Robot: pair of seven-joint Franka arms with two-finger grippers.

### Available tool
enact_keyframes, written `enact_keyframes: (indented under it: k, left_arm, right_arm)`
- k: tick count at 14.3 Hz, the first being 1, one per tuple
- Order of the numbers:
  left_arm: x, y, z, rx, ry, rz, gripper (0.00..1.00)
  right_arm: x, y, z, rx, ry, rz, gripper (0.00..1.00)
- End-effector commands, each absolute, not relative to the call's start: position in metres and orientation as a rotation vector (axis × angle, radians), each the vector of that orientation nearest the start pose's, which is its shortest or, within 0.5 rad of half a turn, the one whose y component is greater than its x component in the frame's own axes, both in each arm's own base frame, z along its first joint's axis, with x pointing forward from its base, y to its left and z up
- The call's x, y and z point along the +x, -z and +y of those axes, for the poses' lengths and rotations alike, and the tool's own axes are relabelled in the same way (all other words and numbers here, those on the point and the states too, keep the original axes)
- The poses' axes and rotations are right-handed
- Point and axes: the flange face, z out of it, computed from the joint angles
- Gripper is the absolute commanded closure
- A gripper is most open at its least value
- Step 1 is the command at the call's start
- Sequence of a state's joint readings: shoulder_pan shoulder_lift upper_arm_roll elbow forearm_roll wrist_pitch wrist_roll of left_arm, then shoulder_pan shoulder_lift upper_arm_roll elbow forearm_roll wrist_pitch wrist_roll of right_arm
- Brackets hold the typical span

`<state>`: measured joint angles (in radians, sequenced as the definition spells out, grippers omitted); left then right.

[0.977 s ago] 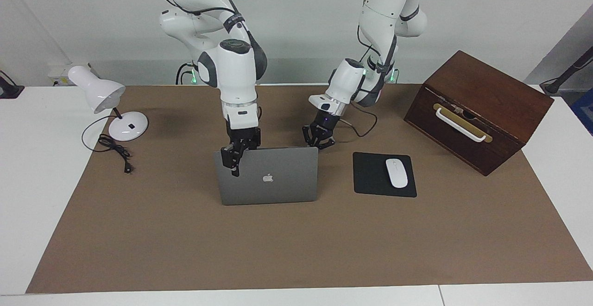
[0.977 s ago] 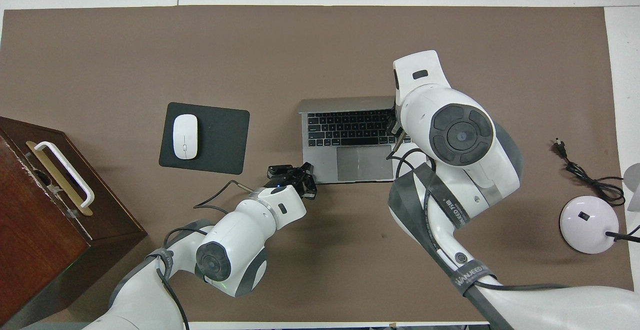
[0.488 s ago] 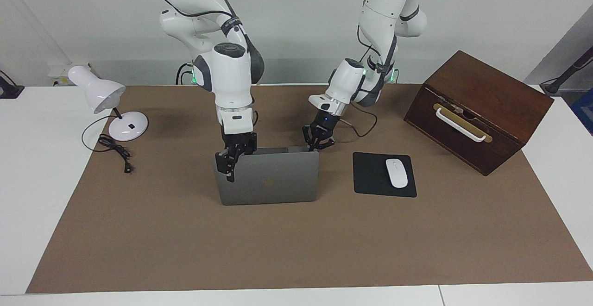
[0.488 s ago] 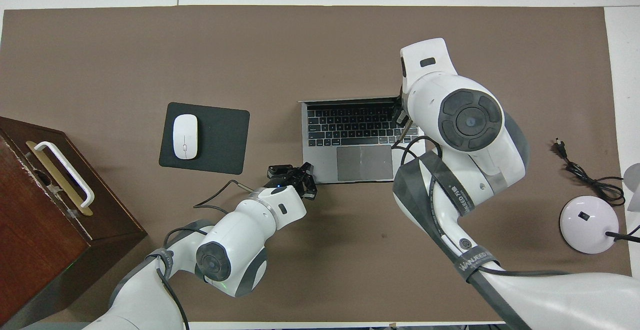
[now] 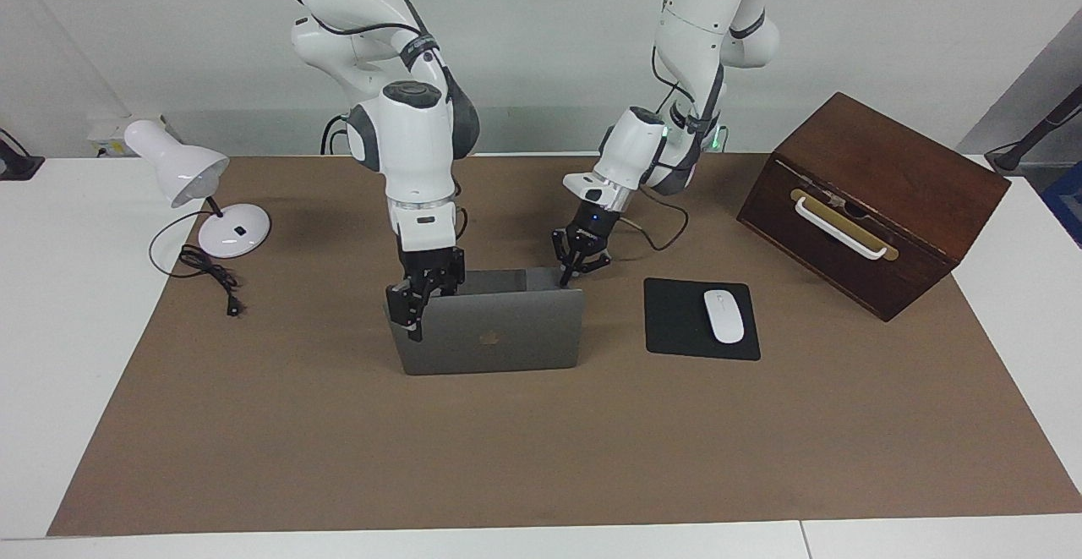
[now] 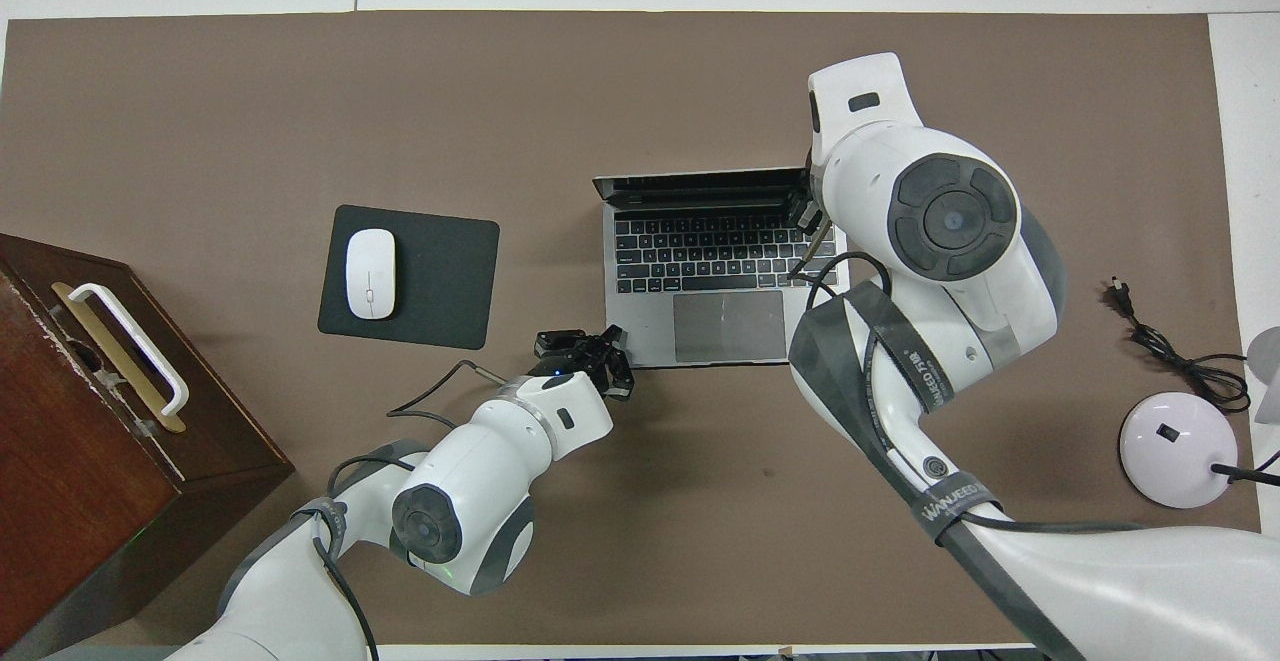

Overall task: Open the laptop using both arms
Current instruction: 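Push the lid fully upright with the right gripper, then withdraw it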

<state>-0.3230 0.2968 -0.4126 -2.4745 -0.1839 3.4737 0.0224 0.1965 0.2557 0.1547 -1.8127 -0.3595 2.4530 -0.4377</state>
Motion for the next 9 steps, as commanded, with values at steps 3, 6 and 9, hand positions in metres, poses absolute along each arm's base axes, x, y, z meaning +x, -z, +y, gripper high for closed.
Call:
enact_keyframes:
  k: [3,6,9]
  left_arm:
    - [0.4085,-0.2386,-0.3276,-3.208,1.014,0.831,1.00]
    - [0.4080,-0.2387,-0.3283,-3.209,1.014,0.834,1.00]
    - [0.4080,-0.2387,-0.3283,-3.198,1.017,0.854,1.00]
  right_arm:
    - [0.6346,-0.4428,0.2144,-2.915,0.649,-1.644,0.20]
    - [0.6371,-0.4387,0.2140,-2.916,0.641,-1.644,0.20]
    - [0.6407,-0.4445,0.2155,-2.914,0.662,-1.638,0.20]
